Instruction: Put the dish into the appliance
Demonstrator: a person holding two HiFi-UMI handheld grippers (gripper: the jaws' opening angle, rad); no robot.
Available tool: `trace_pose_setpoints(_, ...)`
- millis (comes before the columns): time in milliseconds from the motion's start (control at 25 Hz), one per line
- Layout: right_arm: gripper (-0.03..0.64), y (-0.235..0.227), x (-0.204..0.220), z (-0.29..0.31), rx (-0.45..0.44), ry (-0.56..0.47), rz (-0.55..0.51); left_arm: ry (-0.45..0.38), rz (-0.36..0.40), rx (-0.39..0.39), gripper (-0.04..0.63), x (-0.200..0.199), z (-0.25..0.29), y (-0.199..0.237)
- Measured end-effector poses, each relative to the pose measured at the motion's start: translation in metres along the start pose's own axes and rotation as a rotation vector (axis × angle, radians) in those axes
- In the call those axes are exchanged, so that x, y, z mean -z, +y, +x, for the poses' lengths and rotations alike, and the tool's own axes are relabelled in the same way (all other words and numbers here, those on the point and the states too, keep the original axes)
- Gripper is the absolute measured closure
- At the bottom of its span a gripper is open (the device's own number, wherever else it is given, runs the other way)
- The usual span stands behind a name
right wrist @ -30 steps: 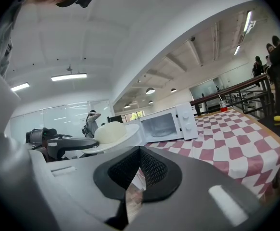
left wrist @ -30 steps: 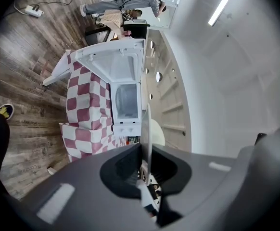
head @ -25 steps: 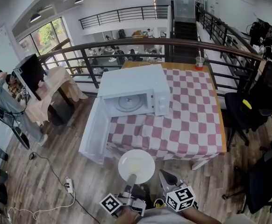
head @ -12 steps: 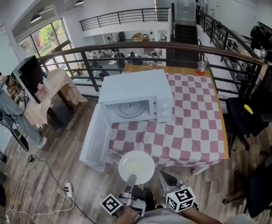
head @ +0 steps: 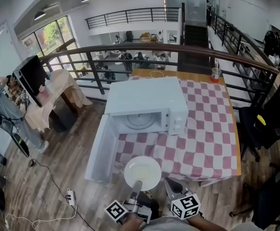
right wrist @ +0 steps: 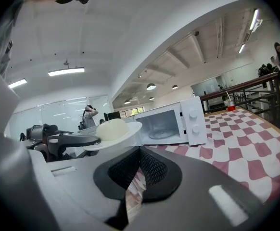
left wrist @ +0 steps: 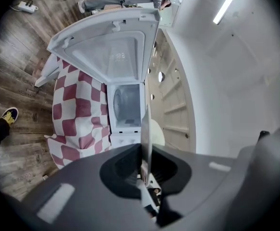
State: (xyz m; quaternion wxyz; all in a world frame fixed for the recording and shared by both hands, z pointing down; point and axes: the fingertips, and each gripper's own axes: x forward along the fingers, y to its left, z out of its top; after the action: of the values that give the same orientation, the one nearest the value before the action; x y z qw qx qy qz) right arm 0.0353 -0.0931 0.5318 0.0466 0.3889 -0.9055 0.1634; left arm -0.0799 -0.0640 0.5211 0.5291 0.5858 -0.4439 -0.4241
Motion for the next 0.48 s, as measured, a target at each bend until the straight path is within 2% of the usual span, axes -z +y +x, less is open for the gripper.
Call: trace_pose_setpoints(480, 0.618, -0.023, -0.013, 0.065, 0.030, 0.048, -0.007, 0.023, -0.001, -0.006, 0.566, -0.046, 0.067, 0.010)
